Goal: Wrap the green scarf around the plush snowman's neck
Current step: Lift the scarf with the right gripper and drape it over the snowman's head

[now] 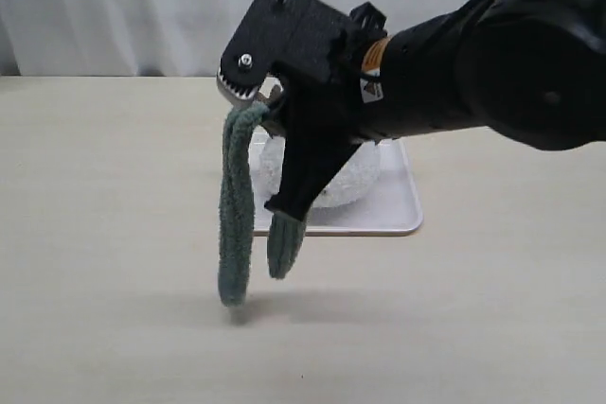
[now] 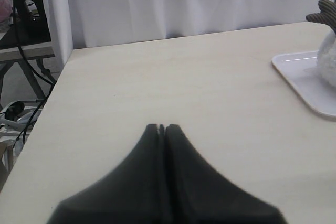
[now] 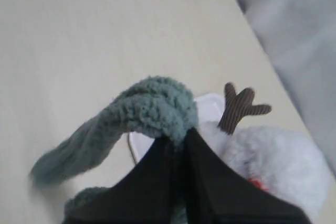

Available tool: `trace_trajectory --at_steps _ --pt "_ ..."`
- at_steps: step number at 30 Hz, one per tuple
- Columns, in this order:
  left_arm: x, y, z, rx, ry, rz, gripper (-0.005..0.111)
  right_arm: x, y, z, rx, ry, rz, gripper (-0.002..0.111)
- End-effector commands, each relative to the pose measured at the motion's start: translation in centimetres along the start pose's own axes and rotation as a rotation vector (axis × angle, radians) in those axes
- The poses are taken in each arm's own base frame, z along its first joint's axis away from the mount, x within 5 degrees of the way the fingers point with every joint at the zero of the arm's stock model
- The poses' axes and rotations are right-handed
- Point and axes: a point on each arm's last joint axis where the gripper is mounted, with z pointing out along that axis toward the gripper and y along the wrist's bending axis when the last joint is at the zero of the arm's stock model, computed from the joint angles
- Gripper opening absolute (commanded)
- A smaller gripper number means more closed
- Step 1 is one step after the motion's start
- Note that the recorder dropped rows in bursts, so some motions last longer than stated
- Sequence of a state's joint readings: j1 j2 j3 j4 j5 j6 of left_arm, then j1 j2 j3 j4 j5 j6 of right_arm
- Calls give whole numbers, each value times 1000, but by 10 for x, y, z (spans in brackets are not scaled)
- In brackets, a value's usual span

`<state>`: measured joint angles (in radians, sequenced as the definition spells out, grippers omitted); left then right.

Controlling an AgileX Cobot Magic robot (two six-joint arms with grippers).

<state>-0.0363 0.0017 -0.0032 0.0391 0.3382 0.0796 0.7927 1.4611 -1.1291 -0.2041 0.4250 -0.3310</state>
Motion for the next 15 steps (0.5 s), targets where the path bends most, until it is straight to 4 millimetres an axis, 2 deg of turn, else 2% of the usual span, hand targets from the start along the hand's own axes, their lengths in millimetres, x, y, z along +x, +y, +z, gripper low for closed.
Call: trace_trajectory --at_steps 1,8,11,13,15 --pt "0 0 0 -2 -10 3 0 -7 -13 -10 99 -93 -3 4" --pt "0 0 0 -2 -10 3 0 18 -63 -4 258 -110 241 4" --pt "0 0 0 -2 -10 3 0 25 -78 4 285 -137 307 4" --pt "0 0 0 -2 -10 3 0 27 -84 13 289 -132 316 4" --pt "0 0 0 -2 -10 3 0 30 -96 33 300 -100 302 4"
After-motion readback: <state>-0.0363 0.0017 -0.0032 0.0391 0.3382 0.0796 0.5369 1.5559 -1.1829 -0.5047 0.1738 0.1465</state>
